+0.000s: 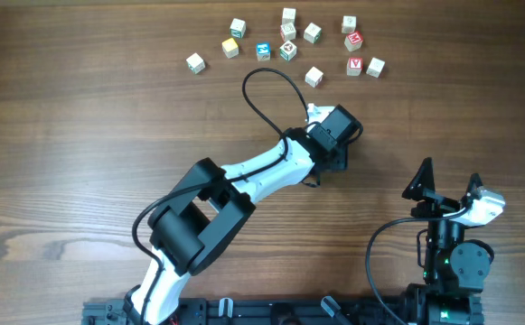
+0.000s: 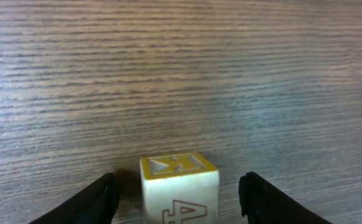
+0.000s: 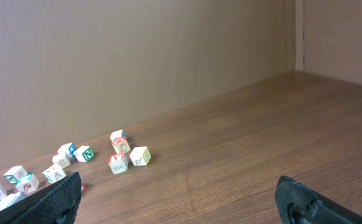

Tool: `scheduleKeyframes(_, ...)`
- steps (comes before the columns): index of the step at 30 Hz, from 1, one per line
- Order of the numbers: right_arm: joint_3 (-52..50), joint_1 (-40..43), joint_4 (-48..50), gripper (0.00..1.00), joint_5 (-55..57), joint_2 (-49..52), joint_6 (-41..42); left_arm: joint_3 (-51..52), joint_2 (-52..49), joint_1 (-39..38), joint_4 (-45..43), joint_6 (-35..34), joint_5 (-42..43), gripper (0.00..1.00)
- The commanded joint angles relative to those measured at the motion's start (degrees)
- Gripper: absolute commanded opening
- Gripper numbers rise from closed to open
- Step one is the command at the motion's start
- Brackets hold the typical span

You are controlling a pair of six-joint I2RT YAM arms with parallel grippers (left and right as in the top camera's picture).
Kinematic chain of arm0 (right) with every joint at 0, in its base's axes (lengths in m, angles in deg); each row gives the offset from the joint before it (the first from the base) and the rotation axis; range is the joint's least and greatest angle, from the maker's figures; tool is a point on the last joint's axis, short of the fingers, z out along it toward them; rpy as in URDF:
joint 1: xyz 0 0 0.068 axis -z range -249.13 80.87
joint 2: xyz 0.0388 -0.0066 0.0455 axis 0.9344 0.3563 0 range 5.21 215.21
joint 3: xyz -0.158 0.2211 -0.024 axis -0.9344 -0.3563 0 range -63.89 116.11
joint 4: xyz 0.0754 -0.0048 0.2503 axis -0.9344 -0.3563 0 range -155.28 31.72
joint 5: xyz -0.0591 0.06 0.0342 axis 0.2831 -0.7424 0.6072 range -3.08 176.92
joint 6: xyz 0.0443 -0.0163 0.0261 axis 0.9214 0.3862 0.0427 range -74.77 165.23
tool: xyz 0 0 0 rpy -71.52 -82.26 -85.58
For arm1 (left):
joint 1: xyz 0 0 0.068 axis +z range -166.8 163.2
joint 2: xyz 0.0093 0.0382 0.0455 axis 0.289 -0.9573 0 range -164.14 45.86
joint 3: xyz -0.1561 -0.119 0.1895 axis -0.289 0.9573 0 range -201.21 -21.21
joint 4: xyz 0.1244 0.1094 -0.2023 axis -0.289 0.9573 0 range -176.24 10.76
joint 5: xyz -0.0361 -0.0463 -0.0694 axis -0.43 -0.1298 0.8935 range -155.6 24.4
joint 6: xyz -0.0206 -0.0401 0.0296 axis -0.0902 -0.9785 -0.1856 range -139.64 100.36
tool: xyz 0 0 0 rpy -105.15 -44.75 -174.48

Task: Form a tower
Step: 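Carry the block with the left gripper to table center and release, then grasp a blue-faced block from the cluster with the left gripper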

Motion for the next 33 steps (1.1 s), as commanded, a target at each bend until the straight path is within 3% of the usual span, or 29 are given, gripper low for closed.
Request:
scheduleKeyframes(1,-0.07,0.17,0.13,1.0,-0.07,-0.35,-0.96,-0.59,-1.6,0.02,1.05,-1.4,-1.22,0.73)
scheduleKeyframes(4,-0.07,0.17,0.13,1.0,-0.07,-0.35,-0.96,-7.63,0.04,2.71,6.16,0.98,-1.22,0.79)
scheduleKeyframes(6,-0.07,0.17,0.13,1.0,-0.07,-0.35,-0.96,-16.92,1.64,5.25,11.98,8.59,-1.27,0.99)
scheduleKeyframes(10,-0.07,0.17,0.13,1.0,-0.07,-0.35,-0.96,-34.21,1.84,14.12,14.88,15.28,-1.22,1.0)
scheduleKeyframes(16,-0.07,0.17,0.13,1.0,-0.07,-0.35,-0.98,-35.76,-4.63,27.41,6.71,18.91,2.91,1.0)
scheduleKeyframes(22,-0.07,0.17,0.13,1.0,-0.07,-0.35,-0.96,-35.76,-16.83,26.51,0.79,20.06,3.34,1.0)
scheduleKeyframes(28,-0.07,0.17,0.13,1.0,-0.07,-0.35,-0.98,-35.76,-24.13,25.62,-4.52,14.93,1.38,0.99)
scheduleKeyframes(33,-0.07,0.17,0.13,1.0,-0.07,-0.35,-0.98,-35.69,-26.38,25.64,-2.95,14.95,1.33,0.86)
